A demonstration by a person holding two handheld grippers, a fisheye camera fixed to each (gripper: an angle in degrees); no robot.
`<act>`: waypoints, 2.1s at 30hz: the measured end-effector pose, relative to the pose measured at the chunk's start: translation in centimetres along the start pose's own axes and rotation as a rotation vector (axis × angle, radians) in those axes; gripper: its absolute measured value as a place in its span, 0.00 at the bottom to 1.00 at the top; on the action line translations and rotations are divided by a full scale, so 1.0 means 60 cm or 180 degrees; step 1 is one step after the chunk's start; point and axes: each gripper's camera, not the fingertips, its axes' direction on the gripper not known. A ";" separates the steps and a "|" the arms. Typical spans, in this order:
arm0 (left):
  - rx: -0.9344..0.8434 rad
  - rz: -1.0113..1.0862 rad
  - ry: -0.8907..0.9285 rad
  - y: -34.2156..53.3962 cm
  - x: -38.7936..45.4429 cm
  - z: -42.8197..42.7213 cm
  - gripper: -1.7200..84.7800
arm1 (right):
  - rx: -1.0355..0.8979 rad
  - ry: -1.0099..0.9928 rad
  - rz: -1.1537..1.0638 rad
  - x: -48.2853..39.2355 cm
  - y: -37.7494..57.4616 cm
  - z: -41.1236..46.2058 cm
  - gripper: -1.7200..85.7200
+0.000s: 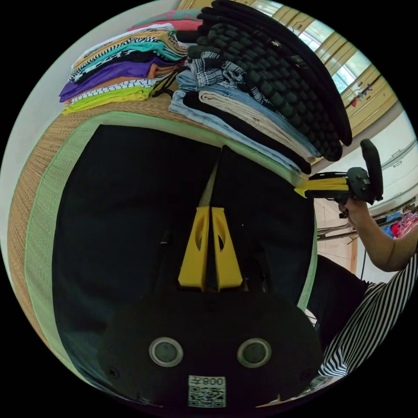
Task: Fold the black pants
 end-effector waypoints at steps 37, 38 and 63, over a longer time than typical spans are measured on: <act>0.1698 -0.3794 -0.0619 0.906 0.028 -0.853 0.03 | -0.0924 -0.1712 -0.3244 -0.642 -0.135 0.457 0.02; 0.1785 -0.3710 -0.0626 0.902 0.021 -0.870 0.03 | -0.0852 -0.1747 -0.3235 -0.641 -0.147 0.456 0.02; 0.0181 -0.3059 -0.1224 0.687 -0.283 -1.218 0.13 | -0.0224 -0.0346 -0.3531 -0.878 -0.590 0.757 0.11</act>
